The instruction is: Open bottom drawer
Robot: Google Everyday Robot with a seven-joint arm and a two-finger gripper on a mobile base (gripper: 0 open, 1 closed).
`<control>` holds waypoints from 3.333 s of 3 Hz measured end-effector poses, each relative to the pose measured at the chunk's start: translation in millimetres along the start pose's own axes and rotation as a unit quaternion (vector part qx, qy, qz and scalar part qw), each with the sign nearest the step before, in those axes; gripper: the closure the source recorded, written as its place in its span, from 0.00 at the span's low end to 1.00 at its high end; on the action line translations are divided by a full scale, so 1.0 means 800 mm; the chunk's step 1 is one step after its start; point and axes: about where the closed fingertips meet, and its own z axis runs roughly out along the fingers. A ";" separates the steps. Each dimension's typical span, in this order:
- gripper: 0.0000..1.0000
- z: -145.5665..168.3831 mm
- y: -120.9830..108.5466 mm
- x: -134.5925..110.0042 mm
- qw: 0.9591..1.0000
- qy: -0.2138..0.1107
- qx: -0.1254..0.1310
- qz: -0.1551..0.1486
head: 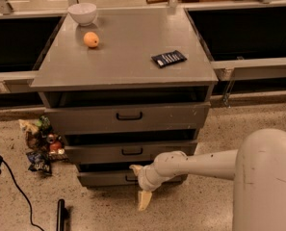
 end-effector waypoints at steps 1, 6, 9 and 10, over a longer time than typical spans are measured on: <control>0.00 0.038 0.000 0.017 1.000 -0.008 -0.006 0.010; 0.00 0.136 -0.072 0.093 0.994 -0.046 0.048 0.082; 0.00 0.179 -0.080 0.131 0.990 -0.025 0.045 0.129; 0.00 0.185 -0.088 0.137 0.990 -0.022 0.041 0.135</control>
Offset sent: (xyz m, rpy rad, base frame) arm 0.0387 0.0122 -0.0958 0.0971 0.0233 -0.1115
